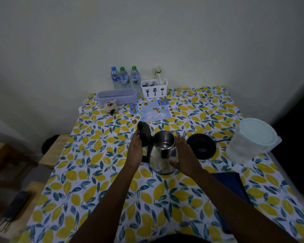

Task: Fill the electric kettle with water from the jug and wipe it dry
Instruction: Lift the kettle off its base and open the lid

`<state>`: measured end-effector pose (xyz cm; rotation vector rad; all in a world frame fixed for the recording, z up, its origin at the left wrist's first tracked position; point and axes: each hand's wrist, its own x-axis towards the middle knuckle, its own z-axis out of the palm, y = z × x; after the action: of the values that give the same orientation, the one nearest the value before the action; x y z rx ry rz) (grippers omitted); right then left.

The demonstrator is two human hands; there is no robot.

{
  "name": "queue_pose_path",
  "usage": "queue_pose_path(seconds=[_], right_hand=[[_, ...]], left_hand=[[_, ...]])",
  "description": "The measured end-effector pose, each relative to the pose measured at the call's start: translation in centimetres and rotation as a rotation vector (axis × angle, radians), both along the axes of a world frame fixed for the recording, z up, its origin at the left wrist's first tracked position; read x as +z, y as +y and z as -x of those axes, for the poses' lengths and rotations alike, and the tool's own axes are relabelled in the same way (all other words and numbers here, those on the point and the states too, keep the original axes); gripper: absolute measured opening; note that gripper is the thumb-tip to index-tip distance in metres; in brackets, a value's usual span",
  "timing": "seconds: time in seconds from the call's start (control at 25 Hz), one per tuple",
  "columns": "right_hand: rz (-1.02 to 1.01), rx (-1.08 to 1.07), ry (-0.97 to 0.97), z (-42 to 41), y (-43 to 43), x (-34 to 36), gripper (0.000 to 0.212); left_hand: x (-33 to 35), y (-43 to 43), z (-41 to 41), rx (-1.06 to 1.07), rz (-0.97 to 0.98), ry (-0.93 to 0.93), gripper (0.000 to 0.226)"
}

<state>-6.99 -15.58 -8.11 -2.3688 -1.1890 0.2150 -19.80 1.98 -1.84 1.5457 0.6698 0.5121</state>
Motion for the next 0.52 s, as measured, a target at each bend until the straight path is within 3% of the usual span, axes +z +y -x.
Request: queue_pose_path(seconds=[0.08,0.2,0.28,0.4,0.52], right_hand=[[0.019,-0.008,0.010,0.0,0.1,0.0,0.105],[0.039,-0.012,-0.012,0.2,0.1,0.2,0.104],[0.053,-0.010,-0.049,0.3,-0.3,0.3,0.099],[0.033,-0.026,-0.043,0.3,-2.4,-0.2,0.093],[-0.014,-0.081,-0.039,0.0,-5.6,-1.2,0.089]], left_hand=[[-0.1,0.4,1.0,0.059,0.033,-0.001,0.038],[0.0,0.0,1.9,0.137,-0.078,0.044,0.041],[0.4,-0.5,2.2,0.180,-0.303,0.088,0.044],[1.1,-1.6,1.9,0.202,-0.825,0.143,0.044],[0.9,-4.3,0.6,0.008,-0.999,0.192,0.043]])
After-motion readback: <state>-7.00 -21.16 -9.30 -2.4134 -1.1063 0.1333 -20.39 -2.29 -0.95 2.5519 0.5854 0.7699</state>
